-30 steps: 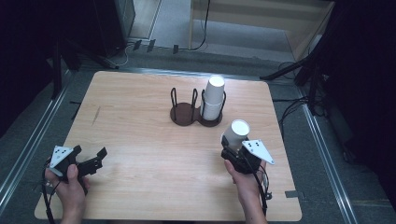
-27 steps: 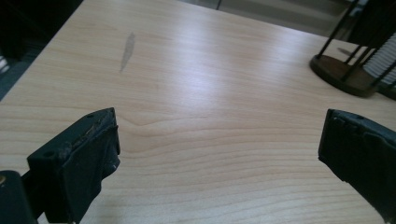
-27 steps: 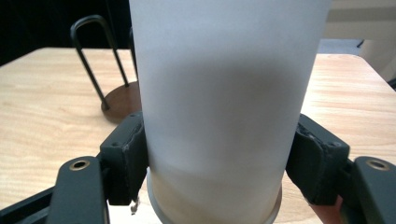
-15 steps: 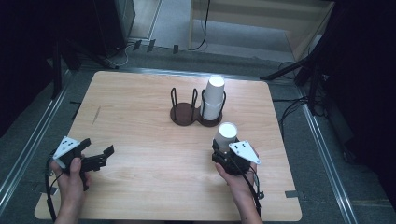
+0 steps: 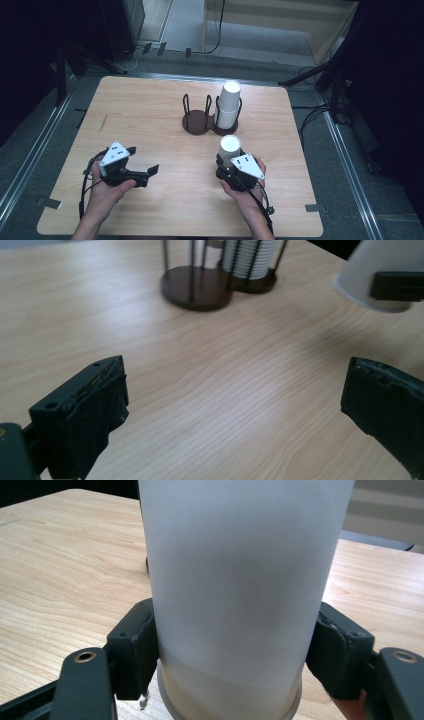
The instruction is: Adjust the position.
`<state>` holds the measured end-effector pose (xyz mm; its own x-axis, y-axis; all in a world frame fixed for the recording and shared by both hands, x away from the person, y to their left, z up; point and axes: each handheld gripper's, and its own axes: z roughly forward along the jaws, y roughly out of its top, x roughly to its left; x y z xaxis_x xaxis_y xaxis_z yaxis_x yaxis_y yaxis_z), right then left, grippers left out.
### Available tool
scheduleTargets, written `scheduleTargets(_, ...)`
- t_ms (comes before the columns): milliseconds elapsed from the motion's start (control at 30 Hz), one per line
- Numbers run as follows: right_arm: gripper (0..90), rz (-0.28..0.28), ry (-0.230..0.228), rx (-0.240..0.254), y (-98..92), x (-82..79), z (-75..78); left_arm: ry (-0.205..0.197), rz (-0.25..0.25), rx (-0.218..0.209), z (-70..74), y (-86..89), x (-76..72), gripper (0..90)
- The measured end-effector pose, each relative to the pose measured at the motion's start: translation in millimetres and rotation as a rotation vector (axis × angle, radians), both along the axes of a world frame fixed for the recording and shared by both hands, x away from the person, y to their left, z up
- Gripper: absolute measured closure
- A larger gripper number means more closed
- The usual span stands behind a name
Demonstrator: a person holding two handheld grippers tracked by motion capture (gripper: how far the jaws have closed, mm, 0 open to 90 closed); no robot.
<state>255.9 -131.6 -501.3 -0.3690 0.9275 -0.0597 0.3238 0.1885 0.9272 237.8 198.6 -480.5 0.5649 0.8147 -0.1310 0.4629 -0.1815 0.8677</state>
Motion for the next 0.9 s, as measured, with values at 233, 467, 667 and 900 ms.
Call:
scheduleTargets(233, 29.2, 0.025, -0.010, -0.050, 10.4, -3.8, -4.3, -0.016, -0.087, -0.004, 10.3, -26.6, 2.0, 0.0)
scheduleTargets(467, 29.2, 0.077, -0.044, -0.145, 27.6, -11.8, -10.2, 0.026, -0.130, -0.025, 4.9, -40.7, 4.5, 0.0)
scheduleTargets(667, 29.2, 0.086, -0.073, -0.203, 34.8, -14.4, -8.2, 0.042, -0.169, 0.004, 2.1, -53.3, 1.2, 0.2)
scheduleTargets(900, 29.2, 0.102, -0.121, -0.293, 43.0, -20.2, -11.4, 0.047, -0.176, 0.009, 1.5, -57.7, -0.7, 6.5)
